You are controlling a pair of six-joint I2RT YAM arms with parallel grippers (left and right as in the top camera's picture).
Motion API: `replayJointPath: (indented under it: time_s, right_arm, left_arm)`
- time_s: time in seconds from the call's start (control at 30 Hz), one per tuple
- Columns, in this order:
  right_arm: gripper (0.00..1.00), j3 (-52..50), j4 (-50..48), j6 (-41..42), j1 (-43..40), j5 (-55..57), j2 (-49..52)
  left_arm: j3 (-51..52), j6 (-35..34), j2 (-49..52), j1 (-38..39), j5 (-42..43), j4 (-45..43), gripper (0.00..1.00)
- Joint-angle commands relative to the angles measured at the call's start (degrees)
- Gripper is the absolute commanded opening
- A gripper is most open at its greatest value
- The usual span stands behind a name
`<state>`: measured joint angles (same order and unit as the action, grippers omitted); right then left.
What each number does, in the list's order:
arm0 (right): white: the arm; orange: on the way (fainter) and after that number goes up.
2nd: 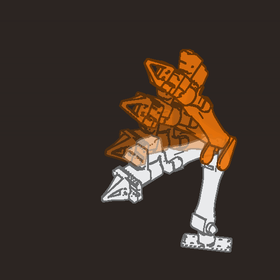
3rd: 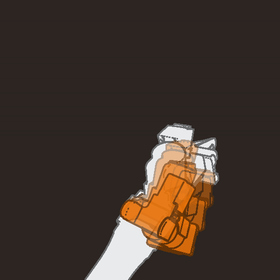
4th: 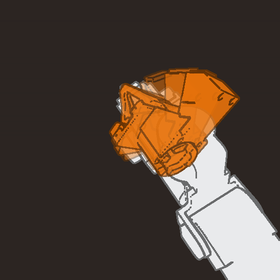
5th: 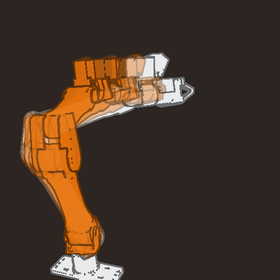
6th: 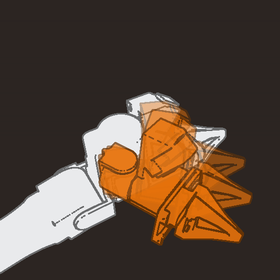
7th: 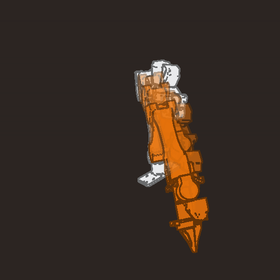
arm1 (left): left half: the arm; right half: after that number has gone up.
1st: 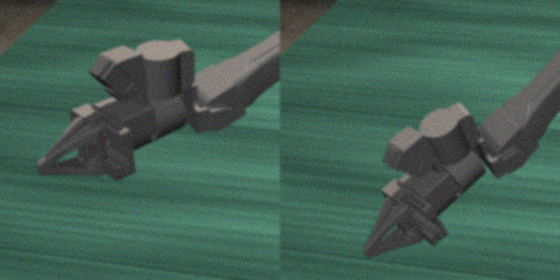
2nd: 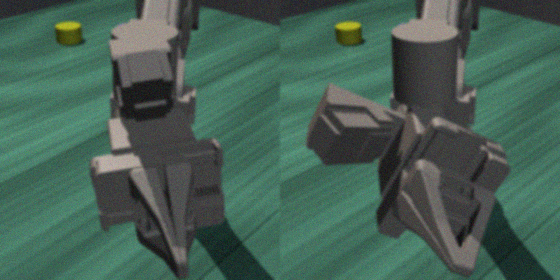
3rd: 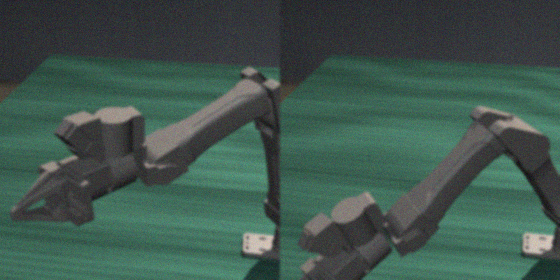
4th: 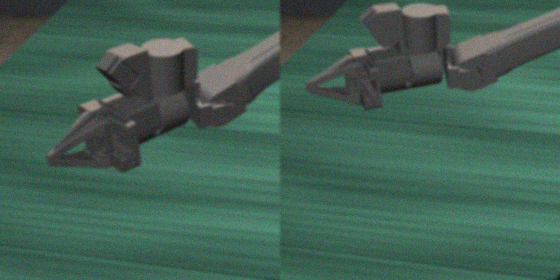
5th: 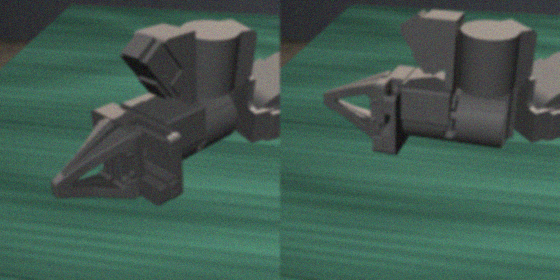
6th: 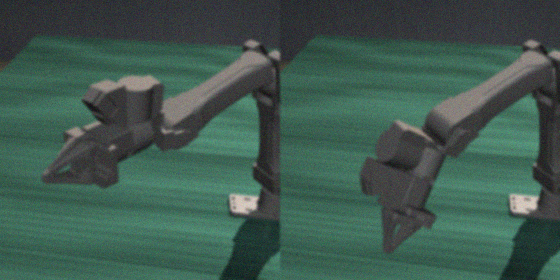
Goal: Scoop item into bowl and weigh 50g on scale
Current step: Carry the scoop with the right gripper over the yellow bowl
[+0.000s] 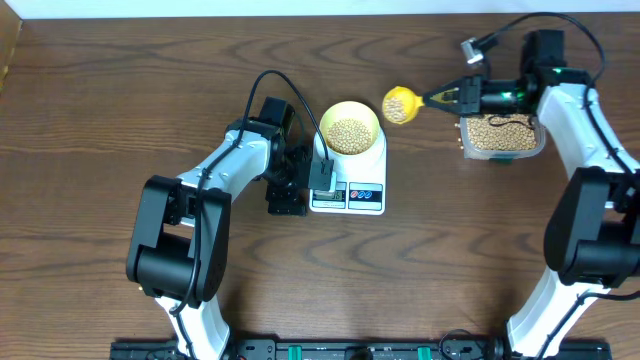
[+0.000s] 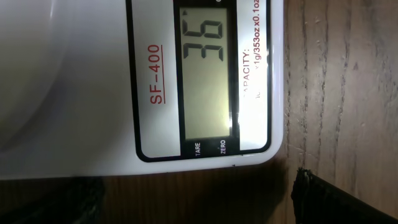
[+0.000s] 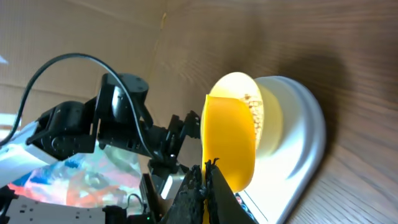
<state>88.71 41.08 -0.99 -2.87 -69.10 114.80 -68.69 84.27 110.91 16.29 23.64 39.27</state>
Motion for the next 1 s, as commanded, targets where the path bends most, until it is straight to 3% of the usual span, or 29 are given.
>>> replayJointPath:
  time_s: [0.0,0.97]
  right_arm:
    - [0.01,0.11,-1.11,1.40,2.49,-1.97,-0.70]
    - [0.01,1.66,-8.72,4.57,10.10,6.93,-2.40]
  left_arm:
    - [0.66,0.79,0.66,0.50,1.16,0.33,0.98]
    - [0.66,0.79,0.66,0.50,1.16,0.33,0.98]
